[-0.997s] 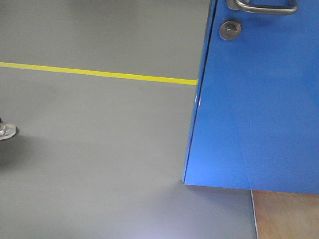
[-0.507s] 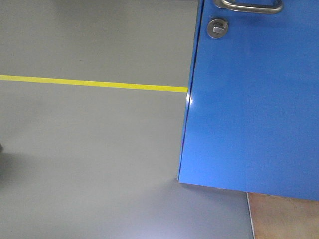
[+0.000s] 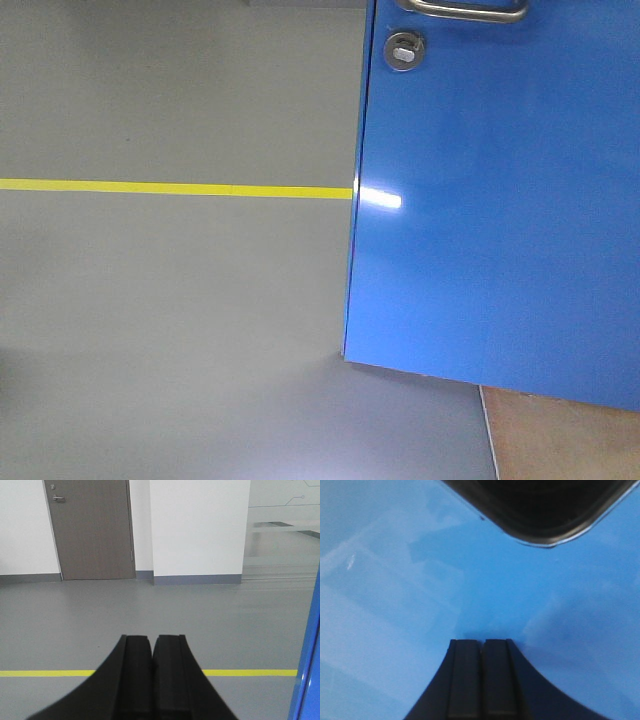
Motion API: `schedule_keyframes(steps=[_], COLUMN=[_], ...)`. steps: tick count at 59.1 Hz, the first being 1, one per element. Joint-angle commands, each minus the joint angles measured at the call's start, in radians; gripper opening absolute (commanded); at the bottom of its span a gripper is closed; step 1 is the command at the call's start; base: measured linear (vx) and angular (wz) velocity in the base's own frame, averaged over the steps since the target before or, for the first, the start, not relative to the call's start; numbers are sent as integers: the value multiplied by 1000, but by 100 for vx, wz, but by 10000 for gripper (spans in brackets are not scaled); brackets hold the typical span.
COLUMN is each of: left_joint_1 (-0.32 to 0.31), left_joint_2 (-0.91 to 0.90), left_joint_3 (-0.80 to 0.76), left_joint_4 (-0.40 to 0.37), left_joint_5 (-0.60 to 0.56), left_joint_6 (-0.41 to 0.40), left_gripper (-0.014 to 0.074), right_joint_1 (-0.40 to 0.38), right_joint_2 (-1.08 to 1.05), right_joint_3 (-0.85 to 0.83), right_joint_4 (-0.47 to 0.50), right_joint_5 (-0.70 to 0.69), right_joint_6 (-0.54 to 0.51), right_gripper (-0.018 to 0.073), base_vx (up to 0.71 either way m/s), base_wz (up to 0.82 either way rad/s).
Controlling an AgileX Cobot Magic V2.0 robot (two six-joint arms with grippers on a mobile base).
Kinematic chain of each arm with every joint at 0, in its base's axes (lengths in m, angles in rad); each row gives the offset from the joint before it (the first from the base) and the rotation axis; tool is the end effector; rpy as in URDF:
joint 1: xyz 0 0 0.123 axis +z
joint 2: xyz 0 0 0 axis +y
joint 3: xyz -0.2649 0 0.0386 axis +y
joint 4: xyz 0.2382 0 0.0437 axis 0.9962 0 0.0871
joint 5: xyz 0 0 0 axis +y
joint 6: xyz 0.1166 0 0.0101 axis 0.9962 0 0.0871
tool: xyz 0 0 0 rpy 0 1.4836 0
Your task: Move to blue door and open it
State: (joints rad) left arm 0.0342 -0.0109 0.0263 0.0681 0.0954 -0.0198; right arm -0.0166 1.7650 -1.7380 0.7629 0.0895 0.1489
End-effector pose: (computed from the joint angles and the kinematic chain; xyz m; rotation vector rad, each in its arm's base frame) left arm 0.0905 0.0039 0.1959 0.0059 1.5946 0.0692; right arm 0.4452 -0.0001 0.4121 0.6811 1.4757 0.7437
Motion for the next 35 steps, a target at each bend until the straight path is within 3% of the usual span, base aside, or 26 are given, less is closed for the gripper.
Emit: schedule_keyframes(steps=[1, 35], left_joint_1=[-4, -4], left_joint_2=[-14, -14], left_joint_3=[-27, -27], left_joint_4=[-2, -2], left_joint_5=[-83, -83], left_joint_6=[-7, -7], left_gripper=[73, 73], right_joint_1=[-7, -7], right_joint_2=[-45, -29], right_joint_3=[-33, -33], right_joint_4=[-2, -2], right_joint_5=[-77, -77], right_joint_6=[-12, -12], right_gripper=[-1, -1], base_vx=[12, 3], base_wz=[-6, -3])
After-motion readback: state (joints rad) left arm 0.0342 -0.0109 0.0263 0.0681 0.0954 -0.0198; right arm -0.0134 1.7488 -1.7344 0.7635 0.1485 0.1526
